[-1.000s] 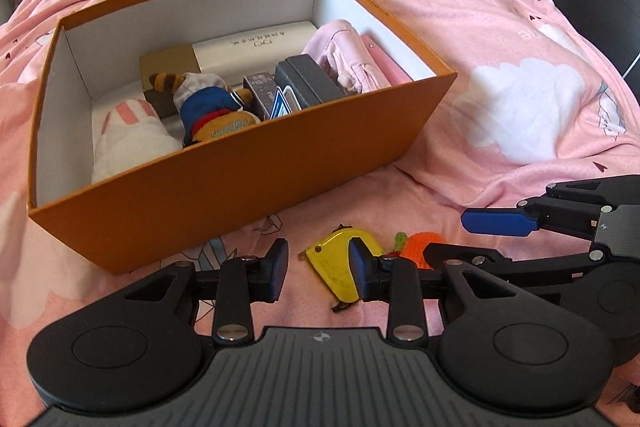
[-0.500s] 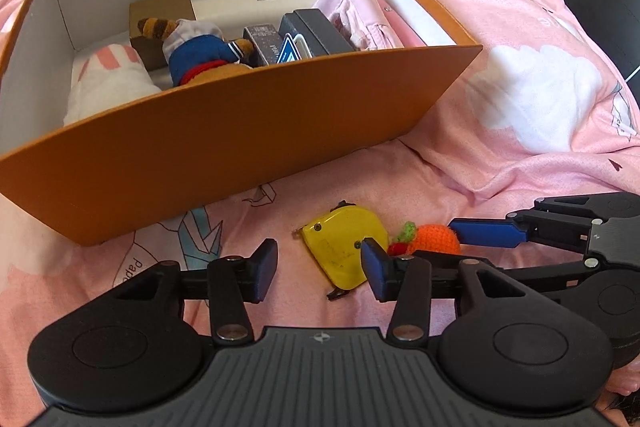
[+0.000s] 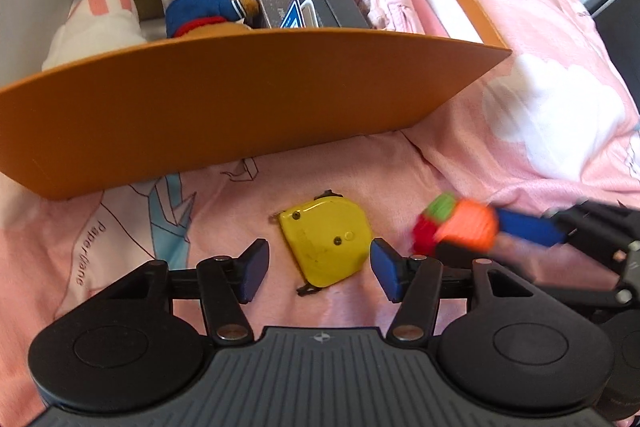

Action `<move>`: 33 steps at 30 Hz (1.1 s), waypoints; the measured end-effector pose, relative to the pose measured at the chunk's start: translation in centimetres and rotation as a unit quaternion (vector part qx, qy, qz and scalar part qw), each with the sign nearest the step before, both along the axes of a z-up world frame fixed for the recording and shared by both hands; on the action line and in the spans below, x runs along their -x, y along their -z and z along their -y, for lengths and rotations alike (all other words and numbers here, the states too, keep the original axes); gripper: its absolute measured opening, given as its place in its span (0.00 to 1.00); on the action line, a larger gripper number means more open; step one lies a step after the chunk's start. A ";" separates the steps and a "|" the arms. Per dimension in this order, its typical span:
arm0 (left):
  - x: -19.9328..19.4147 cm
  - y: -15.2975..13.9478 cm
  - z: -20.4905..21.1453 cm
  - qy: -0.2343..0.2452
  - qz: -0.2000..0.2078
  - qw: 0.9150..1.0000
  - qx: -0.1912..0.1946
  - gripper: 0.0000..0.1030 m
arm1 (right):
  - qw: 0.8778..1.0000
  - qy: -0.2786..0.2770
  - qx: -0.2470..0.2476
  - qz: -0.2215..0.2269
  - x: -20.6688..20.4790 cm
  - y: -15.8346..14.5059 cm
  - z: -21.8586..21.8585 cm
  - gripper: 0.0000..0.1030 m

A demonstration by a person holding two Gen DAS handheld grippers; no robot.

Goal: Organize objects
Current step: 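Grasp the yellow tape measure with the left gripper while the right grasps the orange crocheted fruit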

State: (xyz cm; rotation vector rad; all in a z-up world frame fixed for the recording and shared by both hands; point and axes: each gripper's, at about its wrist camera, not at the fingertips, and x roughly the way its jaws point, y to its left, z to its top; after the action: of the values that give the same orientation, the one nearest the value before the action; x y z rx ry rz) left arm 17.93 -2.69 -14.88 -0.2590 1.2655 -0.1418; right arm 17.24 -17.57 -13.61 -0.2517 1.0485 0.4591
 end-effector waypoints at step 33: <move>0.2 1.6 1.3 -0.063 -0.038 0.997 -0.015 0.58 | 1.000 -0.004 0.011 -0.017 -1.2 2.3 0.5 0.42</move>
State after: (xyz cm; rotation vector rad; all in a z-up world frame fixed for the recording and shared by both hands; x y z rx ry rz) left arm 17.71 -4.04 -16.50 -0.3200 1.3226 -0.0040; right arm 18.41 -18.09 -15.88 -0.2692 1.0863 0.4607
